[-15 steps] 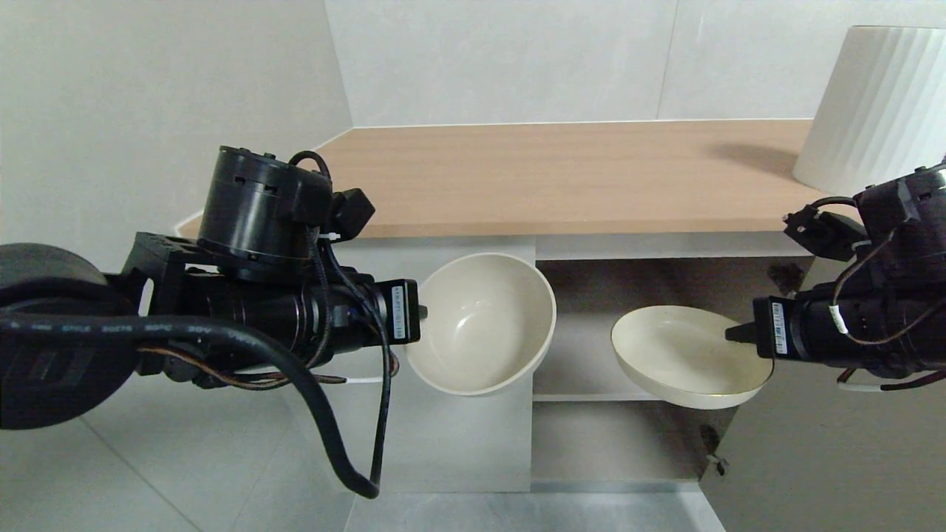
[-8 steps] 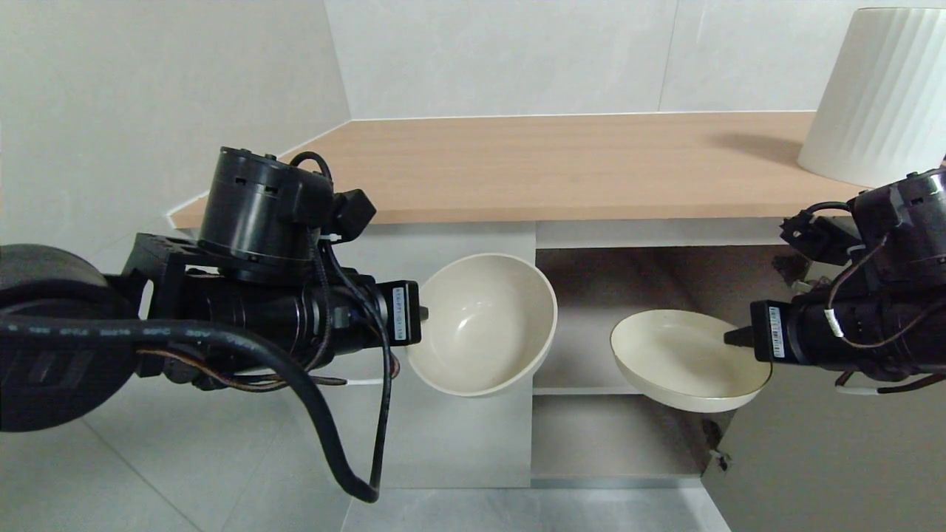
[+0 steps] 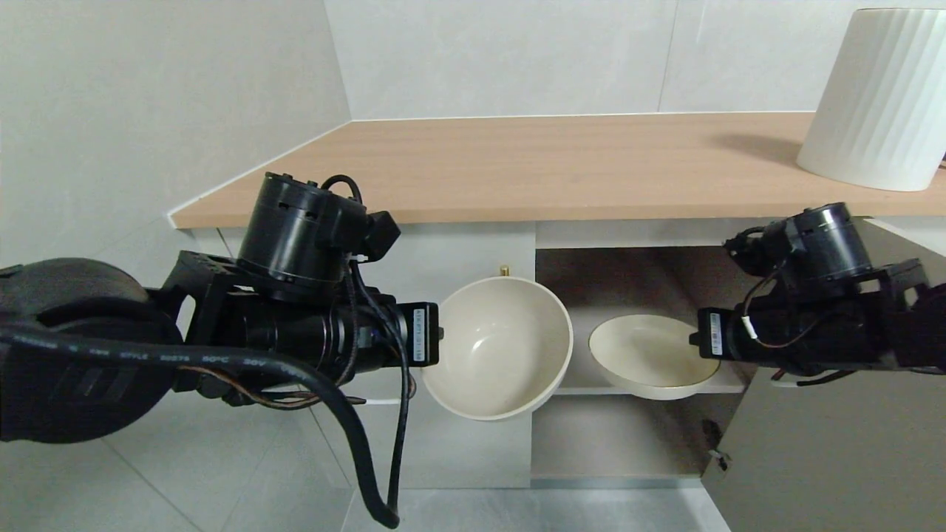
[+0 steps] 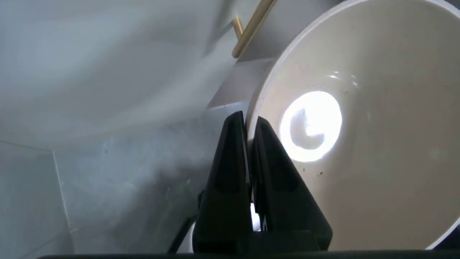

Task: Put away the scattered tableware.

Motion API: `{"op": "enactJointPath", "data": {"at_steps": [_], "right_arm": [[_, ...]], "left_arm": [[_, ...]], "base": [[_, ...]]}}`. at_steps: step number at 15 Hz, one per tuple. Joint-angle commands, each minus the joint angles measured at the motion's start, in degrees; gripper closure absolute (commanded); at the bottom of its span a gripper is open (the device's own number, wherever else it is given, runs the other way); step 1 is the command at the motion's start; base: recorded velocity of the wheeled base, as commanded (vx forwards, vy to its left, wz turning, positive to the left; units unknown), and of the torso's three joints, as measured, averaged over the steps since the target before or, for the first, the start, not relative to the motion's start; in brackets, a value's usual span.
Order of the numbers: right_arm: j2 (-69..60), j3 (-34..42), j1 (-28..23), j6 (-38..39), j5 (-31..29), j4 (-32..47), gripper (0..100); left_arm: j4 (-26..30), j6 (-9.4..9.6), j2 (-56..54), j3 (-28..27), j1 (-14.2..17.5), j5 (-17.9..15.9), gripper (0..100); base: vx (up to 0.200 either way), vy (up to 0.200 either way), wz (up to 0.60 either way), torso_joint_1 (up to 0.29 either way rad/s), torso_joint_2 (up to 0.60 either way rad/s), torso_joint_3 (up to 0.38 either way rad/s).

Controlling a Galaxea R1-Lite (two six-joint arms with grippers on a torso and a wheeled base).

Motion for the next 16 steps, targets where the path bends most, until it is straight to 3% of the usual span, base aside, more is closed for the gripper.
{"op": "enactJointPath", "data": {"at_steps": [1, 4, 7, 16], "right_arm": [[11.17, 2.16, 0.02, 0.58, -1.42, -7.24, 100], [21.19, 4.18, -0.77, 1.9, -2.74, -21.65, 100], [30.59, 3.3, -3.67, 4.89, -7.92, -34.13, 100], [42.11, -4.69, -7.01, 5.15, -13.29, -38.7, 100]], "left_arm": [[0.0, -0.04, 0.63, 0.01, -0.08, 0.04, 100], [0.0, -0.04, 0.63, 0.01, -0.08, 0.04, 100], [0.0, -0.04, 0.54, 0.01, -0.08, 0.04, 100], [0.09, -0.04, 0.63, 0.01, -0.43, 0.04, 100]], "base": [[0.0, 0.0, 0.0, 0.0, 0.0, 0.0], [0.0, 0.0, 0.0, 0.0, 0.0, 0.0], [0.0, 0.0, 0.0, 0.0, 0.0, 0.0], [0.0, 0.0, 0.0, 0.0, 0.0, 0.0]]}}
